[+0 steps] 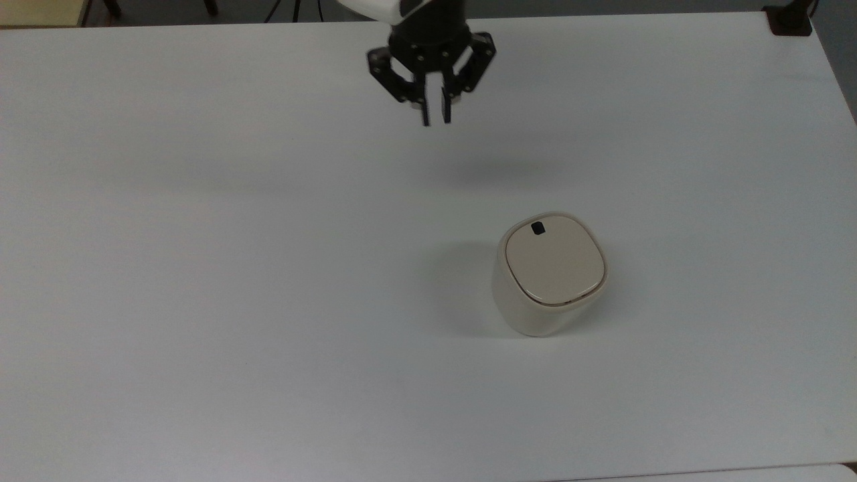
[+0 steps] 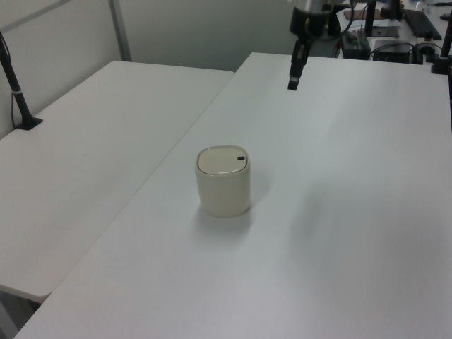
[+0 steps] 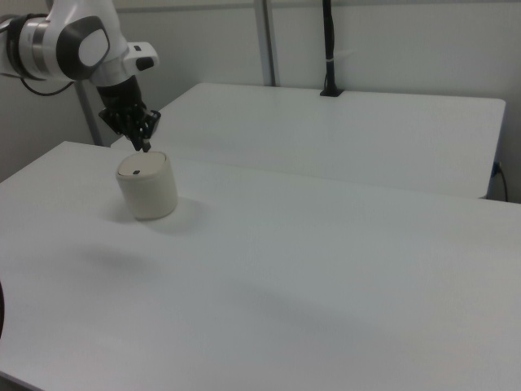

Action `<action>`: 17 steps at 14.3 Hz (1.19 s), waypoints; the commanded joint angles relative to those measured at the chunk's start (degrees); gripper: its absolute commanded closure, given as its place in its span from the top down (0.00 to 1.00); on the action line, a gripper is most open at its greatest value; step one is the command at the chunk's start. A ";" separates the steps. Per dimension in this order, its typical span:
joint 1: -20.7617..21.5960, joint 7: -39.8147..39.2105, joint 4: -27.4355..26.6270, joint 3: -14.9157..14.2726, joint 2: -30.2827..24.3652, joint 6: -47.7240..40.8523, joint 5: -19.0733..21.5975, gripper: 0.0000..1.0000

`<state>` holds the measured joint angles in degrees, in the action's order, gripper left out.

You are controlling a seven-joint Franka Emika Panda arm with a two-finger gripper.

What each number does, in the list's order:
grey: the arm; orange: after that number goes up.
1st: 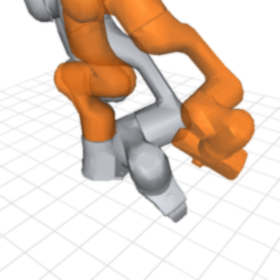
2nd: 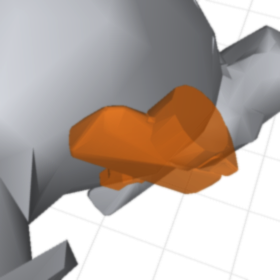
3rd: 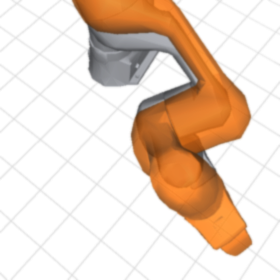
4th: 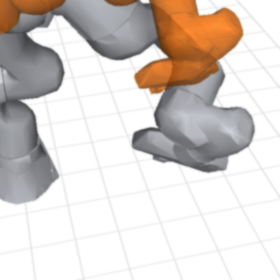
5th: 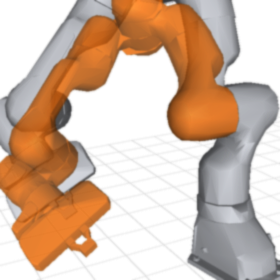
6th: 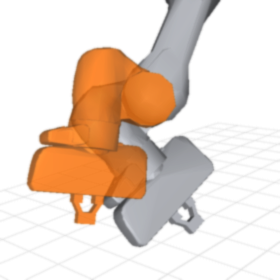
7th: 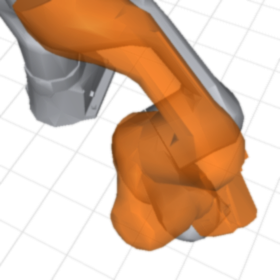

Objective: Open the trash bin
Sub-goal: 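Move the gripper toward the cream trash bin above its lid, then lower the gripper and press the dark button on the bin lid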

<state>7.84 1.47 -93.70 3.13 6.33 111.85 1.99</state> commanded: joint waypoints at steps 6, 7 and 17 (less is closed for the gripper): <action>5.70 28.57 0.27 -0.05 8.34 17.87 0.65 0.00; 6.05 30.76 0.27 -0.05 9.39 19.44 0.65 0.00; 10.71 41.51 0.27 -0.05 16.60 27.90 -3.66 0.00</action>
<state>17.45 40.59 -93.70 3.27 21.21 138.18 -0.41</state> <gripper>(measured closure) 0.991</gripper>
